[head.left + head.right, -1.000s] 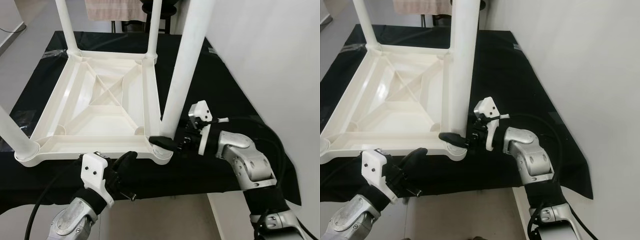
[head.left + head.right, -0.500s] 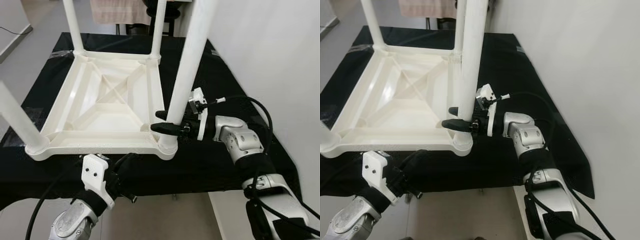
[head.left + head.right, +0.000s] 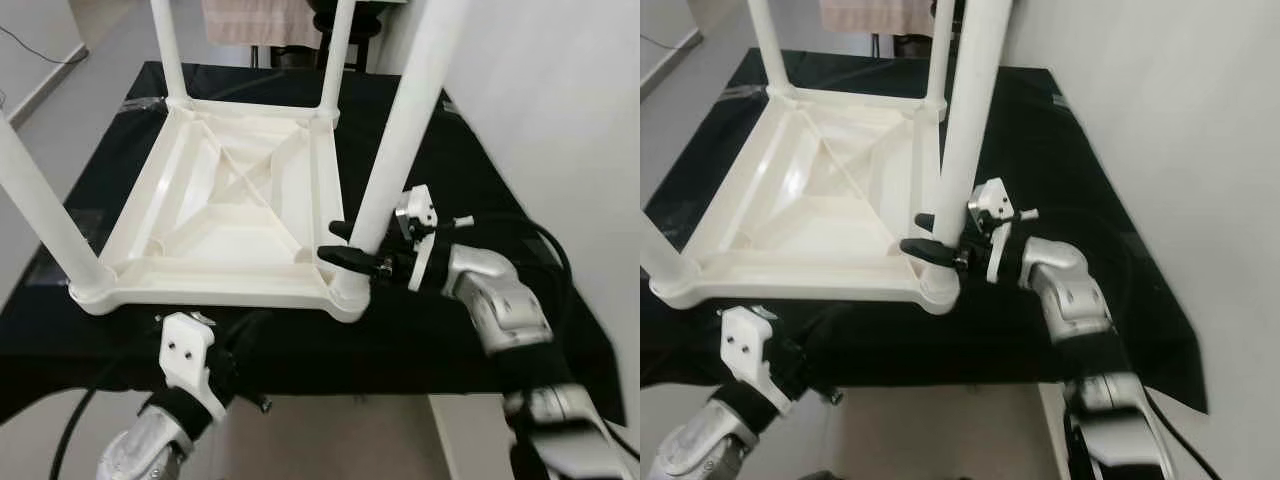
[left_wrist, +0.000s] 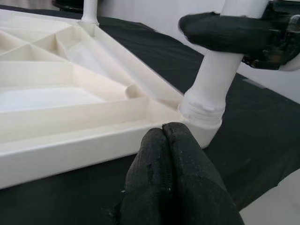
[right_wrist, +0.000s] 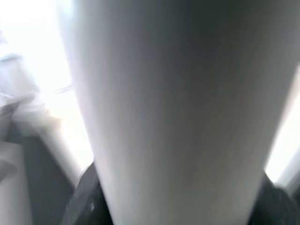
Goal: Building children table
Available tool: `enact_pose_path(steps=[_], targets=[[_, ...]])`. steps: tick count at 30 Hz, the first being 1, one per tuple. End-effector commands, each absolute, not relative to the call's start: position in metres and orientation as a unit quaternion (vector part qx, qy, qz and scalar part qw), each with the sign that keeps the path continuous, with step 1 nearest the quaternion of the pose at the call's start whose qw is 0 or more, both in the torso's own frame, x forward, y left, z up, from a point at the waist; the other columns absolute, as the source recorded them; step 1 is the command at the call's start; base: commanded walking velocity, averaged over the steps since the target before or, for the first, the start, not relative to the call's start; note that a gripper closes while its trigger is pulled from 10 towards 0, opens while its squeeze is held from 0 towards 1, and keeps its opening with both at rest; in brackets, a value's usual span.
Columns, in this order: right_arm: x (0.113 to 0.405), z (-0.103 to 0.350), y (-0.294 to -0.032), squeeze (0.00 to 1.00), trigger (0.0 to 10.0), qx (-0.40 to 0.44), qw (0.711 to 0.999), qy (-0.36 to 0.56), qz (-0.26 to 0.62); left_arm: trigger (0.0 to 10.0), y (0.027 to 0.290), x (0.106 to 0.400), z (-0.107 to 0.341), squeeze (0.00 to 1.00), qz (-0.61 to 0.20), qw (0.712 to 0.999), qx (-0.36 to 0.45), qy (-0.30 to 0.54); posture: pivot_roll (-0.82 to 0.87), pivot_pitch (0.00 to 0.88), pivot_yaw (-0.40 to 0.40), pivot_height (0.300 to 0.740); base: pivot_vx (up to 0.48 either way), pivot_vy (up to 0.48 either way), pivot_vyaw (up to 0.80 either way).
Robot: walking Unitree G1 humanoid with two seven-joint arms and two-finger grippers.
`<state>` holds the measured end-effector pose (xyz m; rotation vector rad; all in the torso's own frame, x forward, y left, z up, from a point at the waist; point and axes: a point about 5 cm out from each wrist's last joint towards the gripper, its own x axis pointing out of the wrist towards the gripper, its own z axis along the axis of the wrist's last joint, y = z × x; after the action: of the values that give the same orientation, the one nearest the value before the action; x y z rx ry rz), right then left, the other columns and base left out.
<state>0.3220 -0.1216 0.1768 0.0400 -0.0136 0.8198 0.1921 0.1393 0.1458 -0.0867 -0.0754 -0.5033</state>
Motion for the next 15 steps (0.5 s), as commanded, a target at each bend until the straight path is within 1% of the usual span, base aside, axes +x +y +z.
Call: enact_pose_path(steps=[1,2,3,4,8,9,11,12,13,14,15], targets=[[0.300,0.134,-0.120,0.00,0.0,0.031,0.961,0.099,0.257,10.0,0.140,0.191,0.148,0.00,-0.256,0.965,-0.043,-0.038,0.05,0.156,-0.079,0.740,0.000,0.000,0.00],[0.292,0.133,-0.113,0.00,0.0,-0.007,0.971,0.092,0.223,10.0,0.141,0.192,0.148,0.00,-0.256,0.965,-0.043,-0.038,0.05,0.141,-0.068,0.740,0.000,0.000,0.00],[0.292,0.133,-0.113,0.00,0.0,-0.007,0.971,0.092,0.223,10.0,0.141,0.192,0.148,0.00,-0.256,0.965,-0.043,-0.038,0.05,0.141,-0.068,0.740,0.000,0.000,0.00],[0.294,0.133,-0.113,0.00,0.0,-0.012,0.975,0.085,0.203,10.0,0.141,0.193,0.148,0.00,-0.256,0.965,-0.043,-0.038,0.05,0.131,-0.068,0.740,0.000,0.000,0.00],[0.299,0.135,-0.113,0.00,0.0,-0.018,0.974,0.079,0.211,10.0,0.140,0.194,0.147,0.00,-0.256,0.965,-0.043,-0.038,0.05,0.131,-0.068,0.740,0.000,0.000,0.00],[0.301,0.136,-0.110,0.00,0.0,-0.030,0.971,0.075,0.226,10.0,0.140,0.195,0.147,0.00,-0.255,0.965,-0.043,-0.038,0.07,0.129,-0.086,0.740,0.000,0.000,0.00],[0.301,0.136,-0.106,0.00,0.0,-0.032,0.967,0.077,0.239,10.0,0.140,0.195,0.147,0.00,-0.255,0.965,-0.042,-0.038,0.07,0.129,-0.086,0.740,0.000,0.000,0.00],[0.300,0.136,-0.103,0.00,5.6,-0.041,0.966,0.078,0.244,10.0,0.140,0.195,0.147,0.00,-0.254,0.965,-0.042,-0.039,0.06,0.125,-0.084,0.740,0.000,0.000,0.00],[0.298,0.137,-0.100,0.00,10.0,-0.040,0.961,0.081,0.260,10.0,0.140,0.195,0.147,0.00,-0.254,0.965,-0.043,-0.039,0.06,0.125,-0.084,0.740,0.000,0.000,0.00],[0.298,0.139,-0.098,0.25,10.0,-0.030,0.957,0.084,0.274,10.0,0.140,0.195,0.147,0.00,-0.254,0.965,-0.043,-0.040,0.06,0.125,-0.084,0.740,0.000,0.000,0.00],[0.298,0.139,-0.098,0.25,10.0,-0.030,0.957,0.084,0.274,10.0,0.140,0.195,0.147,0.00,-0.254,0.965,-0.043,-0.040,0.06,0.125,-0.084,0.740,0.000,0.000,0.00]])
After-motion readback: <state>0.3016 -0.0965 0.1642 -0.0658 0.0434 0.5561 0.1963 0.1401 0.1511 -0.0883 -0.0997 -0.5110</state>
